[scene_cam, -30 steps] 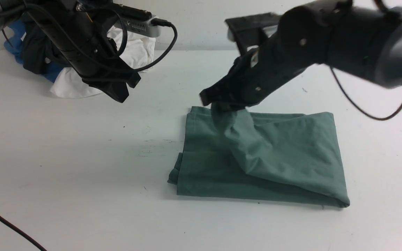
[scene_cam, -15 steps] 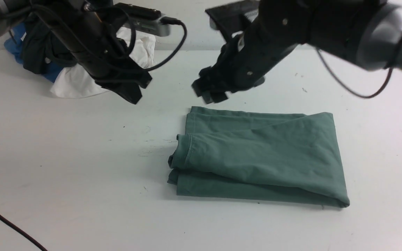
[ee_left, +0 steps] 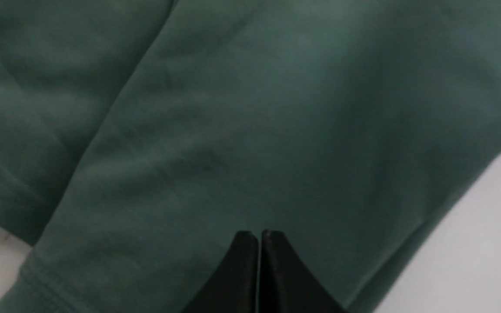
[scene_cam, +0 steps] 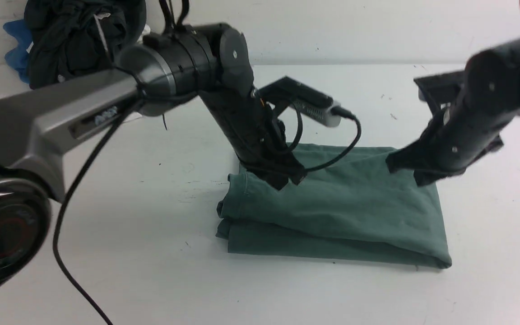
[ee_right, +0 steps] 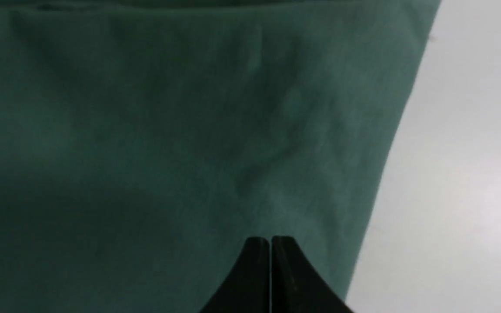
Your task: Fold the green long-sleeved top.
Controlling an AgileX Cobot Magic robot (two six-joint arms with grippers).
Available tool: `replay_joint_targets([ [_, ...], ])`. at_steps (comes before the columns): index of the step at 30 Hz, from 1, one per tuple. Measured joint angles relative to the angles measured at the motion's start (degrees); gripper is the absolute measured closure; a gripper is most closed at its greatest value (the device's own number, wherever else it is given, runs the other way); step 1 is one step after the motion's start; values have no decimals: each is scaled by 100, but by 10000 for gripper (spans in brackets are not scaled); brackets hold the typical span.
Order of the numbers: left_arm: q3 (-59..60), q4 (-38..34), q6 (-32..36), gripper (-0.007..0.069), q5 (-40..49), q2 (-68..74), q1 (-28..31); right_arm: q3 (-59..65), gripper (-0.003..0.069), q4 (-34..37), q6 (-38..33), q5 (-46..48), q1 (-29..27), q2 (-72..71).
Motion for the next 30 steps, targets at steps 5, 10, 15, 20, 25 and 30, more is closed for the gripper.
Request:
replay_joint_targets([
  [5,-17,1,-311,632,145,620,69,378,673,350,-282,-819,-112,595],
  [10,-113,11,-676,632,202,715,147,-55,672,760,-723,-887,-124,983],
  [15,-118,28,-798,632,202,721,334,-624,672,1629,-1437,-770,-189,1299],
  [20,-118,-46,-763,632,171,710,534,-973,673,2193,-1736,-702,-196,1473],
  [25,-32,269,-600,632,189,409,585,-1208,673,2339,-1895,-204,-156,1407],
  [30,18,850,-523,631,502,-1051,685,-1235,673,2091,-1961,-46,-152,164],
])
